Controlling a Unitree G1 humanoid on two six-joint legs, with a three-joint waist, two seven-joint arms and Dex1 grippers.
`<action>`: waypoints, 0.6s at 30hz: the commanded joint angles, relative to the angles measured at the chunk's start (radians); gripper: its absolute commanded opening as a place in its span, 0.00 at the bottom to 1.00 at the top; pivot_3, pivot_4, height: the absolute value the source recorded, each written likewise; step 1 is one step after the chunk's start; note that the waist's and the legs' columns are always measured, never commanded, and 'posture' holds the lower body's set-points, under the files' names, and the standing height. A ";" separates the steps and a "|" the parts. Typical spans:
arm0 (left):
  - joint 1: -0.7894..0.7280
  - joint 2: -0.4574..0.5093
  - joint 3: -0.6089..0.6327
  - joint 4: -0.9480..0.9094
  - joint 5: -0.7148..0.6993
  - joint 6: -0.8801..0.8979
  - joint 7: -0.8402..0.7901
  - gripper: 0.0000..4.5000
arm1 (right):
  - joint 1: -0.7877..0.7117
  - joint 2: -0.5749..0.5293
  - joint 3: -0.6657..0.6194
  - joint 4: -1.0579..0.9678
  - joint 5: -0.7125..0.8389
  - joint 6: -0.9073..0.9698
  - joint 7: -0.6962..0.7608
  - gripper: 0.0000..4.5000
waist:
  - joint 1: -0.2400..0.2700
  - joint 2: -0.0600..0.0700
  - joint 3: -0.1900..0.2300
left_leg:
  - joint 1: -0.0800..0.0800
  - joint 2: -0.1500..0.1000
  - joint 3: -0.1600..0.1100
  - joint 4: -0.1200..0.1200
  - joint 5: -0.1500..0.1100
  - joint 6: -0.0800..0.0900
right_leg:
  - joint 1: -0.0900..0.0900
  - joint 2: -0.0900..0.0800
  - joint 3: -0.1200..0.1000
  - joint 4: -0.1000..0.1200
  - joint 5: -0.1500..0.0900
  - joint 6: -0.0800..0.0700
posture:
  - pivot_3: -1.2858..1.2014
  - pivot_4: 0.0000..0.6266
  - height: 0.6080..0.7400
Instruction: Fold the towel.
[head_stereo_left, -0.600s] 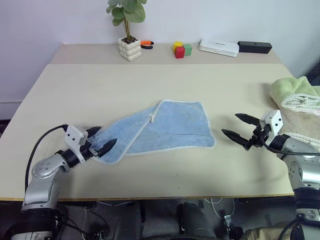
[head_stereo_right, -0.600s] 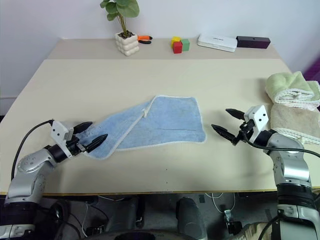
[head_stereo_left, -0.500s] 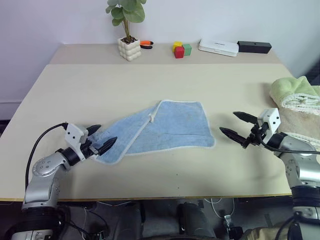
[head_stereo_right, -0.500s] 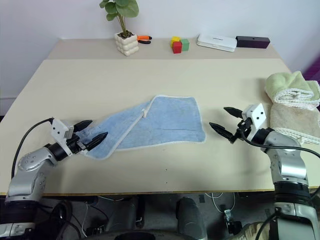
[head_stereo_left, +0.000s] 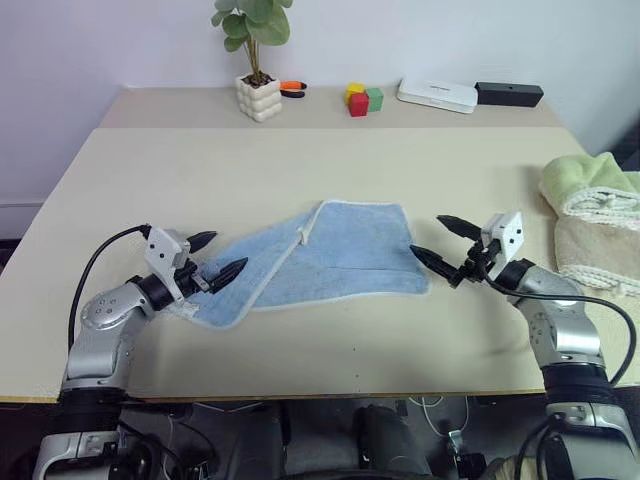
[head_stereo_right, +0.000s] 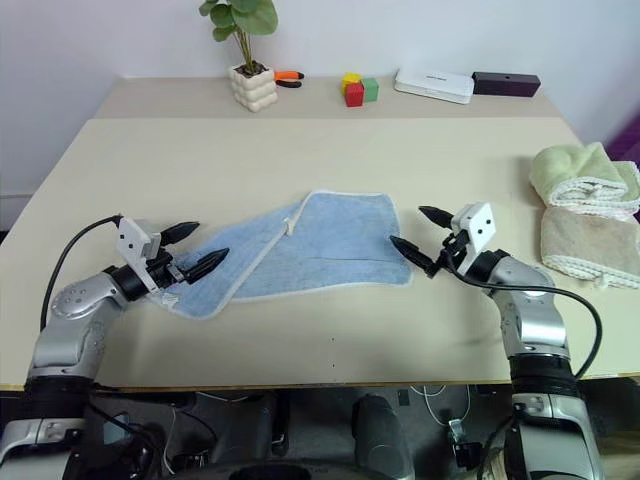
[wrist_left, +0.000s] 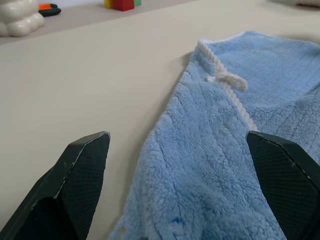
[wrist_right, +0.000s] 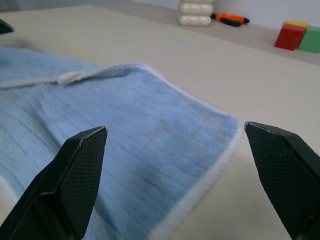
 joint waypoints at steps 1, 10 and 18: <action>0.006 0.024 0.012 -0.038 -0.014 -0.018 -0.035 0.99 | -0.039 0.033 0.014 -0.016 0.001 -0.039 -0.012 1.00 | -0.001 0.000 0.000 | 0.000 0.000 0.000 0.000 0.000 0.000 | 0.000 0.000 0.000 0.000 0.000 0.000 | 0.52 0.24 1.00; 0.083 0.092 0.001 -0.153 -0.102 0.088 -0.180 0.99 | -0.119 0.090 0.052 0.034 -0.017 -0.078 -0.026 1.00 | 0.004 0.000 0.000 | 0.000 0.000 0.000 0.000 0.000 0.000 | 0.000 0.000 0.000 0.000 0.000 0.000 | 0.52 0.24 1.00; 0.127 0.222 -0.062 -0.233 -0.072 0.134 -0.327 0.99 | -0.077 0.141 0.074 -0.014 -0.027 -0.086 -0.070 1.00 | -0.002 0.001 0.000 | 0.000 0.000 0.000 -0.001 0.000 0.000 | -0.001 0.000 0.000 0.001 0.000 0.000 | 0.52 0.24 1.00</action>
